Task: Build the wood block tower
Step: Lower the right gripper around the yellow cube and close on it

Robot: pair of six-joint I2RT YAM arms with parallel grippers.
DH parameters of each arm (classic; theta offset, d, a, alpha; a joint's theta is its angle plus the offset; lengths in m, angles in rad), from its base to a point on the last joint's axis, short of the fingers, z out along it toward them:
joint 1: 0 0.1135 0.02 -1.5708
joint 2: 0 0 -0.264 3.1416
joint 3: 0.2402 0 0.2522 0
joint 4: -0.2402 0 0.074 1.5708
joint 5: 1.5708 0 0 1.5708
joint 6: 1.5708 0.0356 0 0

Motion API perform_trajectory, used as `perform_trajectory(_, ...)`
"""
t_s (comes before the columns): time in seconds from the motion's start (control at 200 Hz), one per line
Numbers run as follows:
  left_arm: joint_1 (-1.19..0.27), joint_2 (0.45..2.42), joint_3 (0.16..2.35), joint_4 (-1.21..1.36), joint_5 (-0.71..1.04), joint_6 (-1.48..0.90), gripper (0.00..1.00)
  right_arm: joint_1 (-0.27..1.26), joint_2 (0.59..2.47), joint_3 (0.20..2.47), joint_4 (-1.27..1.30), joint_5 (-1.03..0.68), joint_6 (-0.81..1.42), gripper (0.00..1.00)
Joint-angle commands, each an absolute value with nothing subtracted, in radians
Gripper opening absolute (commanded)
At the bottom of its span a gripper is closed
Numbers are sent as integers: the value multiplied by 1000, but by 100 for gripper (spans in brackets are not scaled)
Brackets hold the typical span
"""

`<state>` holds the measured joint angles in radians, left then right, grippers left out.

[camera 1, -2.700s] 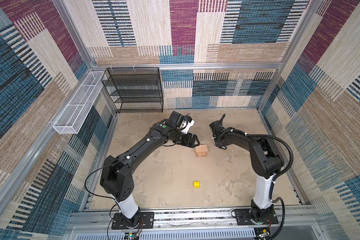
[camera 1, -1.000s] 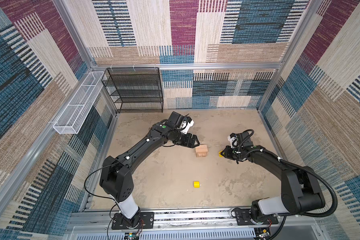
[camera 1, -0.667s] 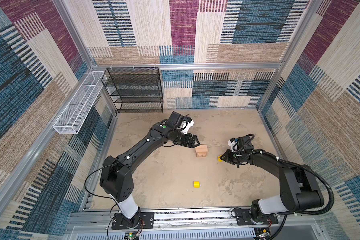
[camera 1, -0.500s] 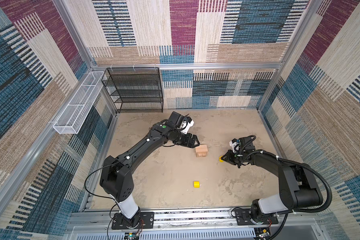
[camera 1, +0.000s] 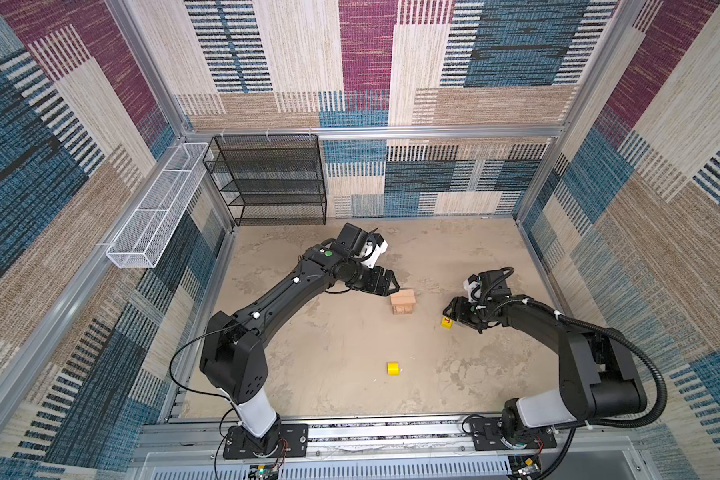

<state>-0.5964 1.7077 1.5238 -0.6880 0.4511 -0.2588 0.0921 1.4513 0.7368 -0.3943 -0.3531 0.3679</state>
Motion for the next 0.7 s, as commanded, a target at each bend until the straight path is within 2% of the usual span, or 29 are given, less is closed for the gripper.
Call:
perform_trajectory(0.0,-596,1693,1524,-692,457,-259,84,118,1415,766,-460,-236,399,61)
perform_trajectory(0.245,-601,1617,1529,-720,372,-206,84,270,1385,848,-605,5,552,57)
perform_trajectory(0.486,-639,1456,1431,-758,260,-110,85,380,1462,911,-655,101,668,54)
perform_trajectory(0.696,-652,1399,1331,-759,233,-44,85,398,1519,923,-658,142,713,50)
